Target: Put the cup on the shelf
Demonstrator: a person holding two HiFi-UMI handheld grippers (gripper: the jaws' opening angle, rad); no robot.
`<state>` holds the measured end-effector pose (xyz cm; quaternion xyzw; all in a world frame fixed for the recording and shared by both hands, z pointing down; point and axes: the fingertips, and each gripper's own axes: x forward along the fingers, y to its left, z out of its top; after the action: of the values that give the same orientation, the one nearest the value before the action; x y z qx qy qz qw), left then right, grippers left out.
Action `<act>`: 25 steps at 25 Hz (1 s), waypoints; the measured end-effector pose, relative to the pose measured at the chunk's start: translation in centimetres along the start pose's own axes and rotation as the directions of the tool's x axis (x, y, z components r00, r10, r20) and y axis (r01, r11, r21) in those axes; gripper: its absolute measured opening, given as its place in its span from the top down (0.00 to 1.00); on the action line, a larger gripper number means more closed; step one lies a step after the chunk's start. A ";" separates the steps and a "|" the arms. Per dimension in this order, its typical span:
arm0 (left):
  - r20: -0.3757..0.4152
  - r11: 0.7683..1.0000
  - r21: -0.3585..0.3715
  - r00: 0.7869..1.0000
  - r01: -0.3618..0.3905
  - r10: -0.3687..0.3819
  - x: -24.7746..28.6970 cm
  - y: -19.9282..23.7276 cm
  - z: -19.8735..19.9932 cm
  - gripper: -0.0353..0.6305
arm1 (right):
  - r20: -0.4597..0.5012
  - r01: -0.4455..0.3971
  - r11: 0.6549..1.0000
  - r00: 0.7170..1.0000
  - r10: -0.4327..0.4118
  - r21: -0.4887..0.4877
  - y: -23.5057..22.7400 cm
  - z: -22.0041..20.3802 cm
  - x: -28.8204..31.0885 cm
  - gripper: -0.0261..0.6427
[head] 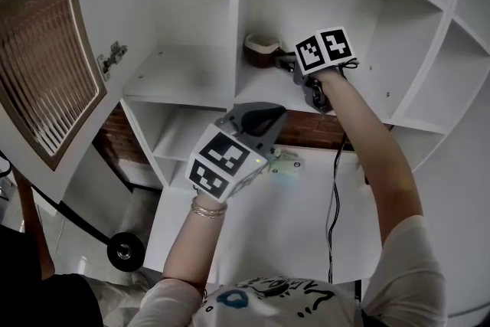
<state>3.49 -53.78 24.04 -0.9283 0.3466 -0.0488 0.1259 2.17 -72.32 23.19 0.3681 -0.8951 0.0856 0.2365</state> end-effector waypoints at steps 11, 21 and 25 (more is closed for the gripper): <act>0.005 1.000 -0.002 1.000 0.003 -0.003 -1.8 -1.1 -0.6 0.92 | 0.091 -0.004 1.000 0.996 0.001 0.027 0.5 0.3 -2.3 0.76; -0.015 1.000 -0.025 1.000 0.014 -0.014 -3.6 -2.7 -2.5 0.92 | 0.440 -0.161 0.986 0.889 0.128 0.038 6.6 0.3 -12.4 0.76; -0.011 0.996 -0.069 0.999 0.050 -0.051 -4.2 -4.3 -3.3 0.92 | 0.453 -0.241 0.970 0.863 0.222 -0.015 10.1 -3.4 -13.7 0.76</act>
<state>2.45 -48.56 28.31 -0.9401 0.3254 -0.0456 0.0903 4.76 -55.49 19.75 0.2727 -0.9611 0.0442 0.0024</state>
